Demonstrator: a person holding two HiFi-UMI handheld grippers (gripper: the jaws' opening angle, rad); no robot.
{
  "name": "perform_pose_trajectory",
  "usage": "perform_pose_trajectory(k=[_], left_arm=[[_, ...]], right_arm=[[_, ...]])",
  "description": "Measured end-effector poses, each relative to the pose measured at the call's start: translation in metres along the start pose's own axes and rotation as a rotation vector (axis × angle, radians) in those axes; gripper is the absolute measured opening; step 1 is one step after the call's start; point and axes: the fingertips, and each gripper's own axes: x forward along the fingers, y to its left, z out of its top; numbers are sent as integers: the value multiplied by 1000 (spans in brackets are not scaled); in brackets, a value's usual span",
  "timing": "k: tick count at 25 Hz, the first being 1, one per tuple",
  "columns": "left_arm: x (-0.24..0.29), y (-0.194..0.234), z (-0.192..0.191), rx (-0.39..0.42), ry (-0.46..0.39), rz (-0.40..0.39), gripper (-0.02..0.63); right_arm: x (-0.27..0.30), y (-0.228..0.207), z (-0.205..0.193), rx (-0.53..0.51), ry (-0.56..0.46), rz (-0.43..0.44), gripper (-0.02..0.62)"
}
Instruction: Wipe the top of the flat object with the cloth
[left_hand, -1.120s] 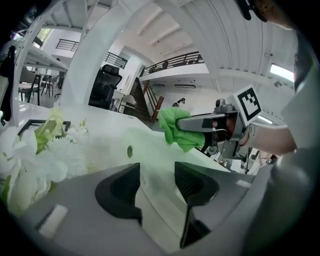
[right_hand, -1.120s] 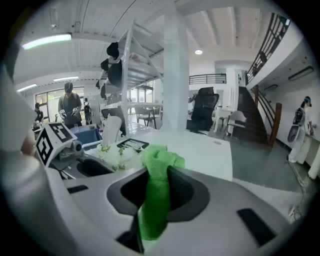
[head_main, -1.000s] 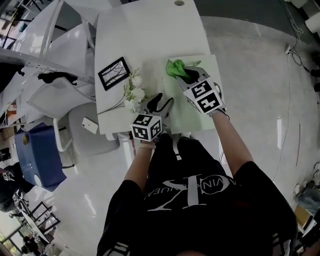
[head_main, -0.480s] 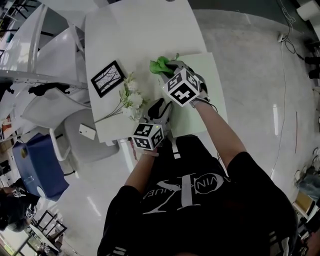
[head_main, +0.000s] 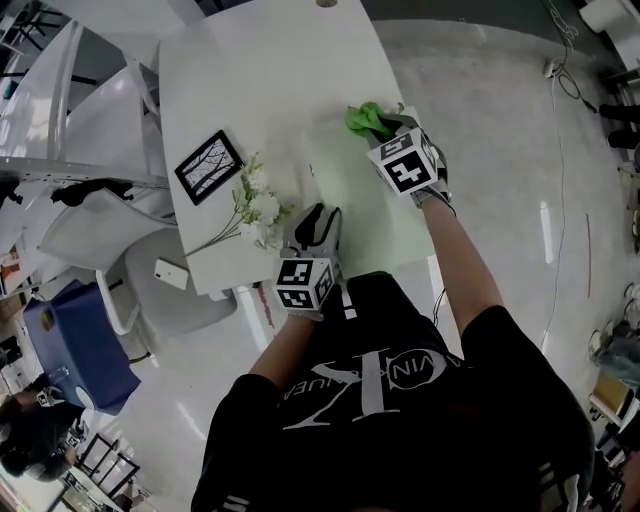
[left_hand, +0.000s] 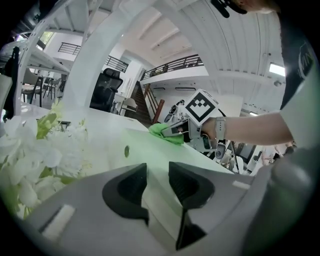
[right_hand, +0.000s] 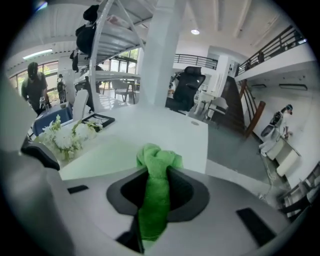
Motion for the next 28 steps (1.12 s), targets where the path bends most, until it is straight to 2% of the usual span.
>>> perform_pose_trajectory(k=[7, 13, 15, 16, 18, 19, 20, 21, 25, 28], left_arm=[[0, 1, 0, -29, -2, -2, 149], [0, 1, -1, -39, -5, -1, 149], [0, 1, 0, -49, -7, -2, 149], [0, 2, 0, -63, -6, -5, 149], [0, 4, 1, -119, -4, -24, 151], [-1, 6, 1, -149, -4, -40, 189], [-3, 6, 2, -168, -4, -59, 256], [-5, 5, 2, -167, -5, -79, 279], [-17, -7, 0, -72, 9, -136, 284], [-19, -11, -4, -38, 28, -150, 282]], right_arm=[[-11, -54, -31, 95, 31, -85, 78], [-17, -84, -50, 169, 51, -146, 78], [-18, -94, -55, 268, 38, -144, 78], [-21, -102, -58, 369, 10, -143, 78], [-39, -123, -59, 585, -97, -174, 78], [-52, -130, -55, 629, -155, -196, 78], [-65, -131, -50, 618, -199, -206, 78], [-74, -125, -43, 572, -225, -199, 78], [-84, -60, -23, 399, -227, -65, 78], [-77, 0, -14, 286, -194, 22, 78]])
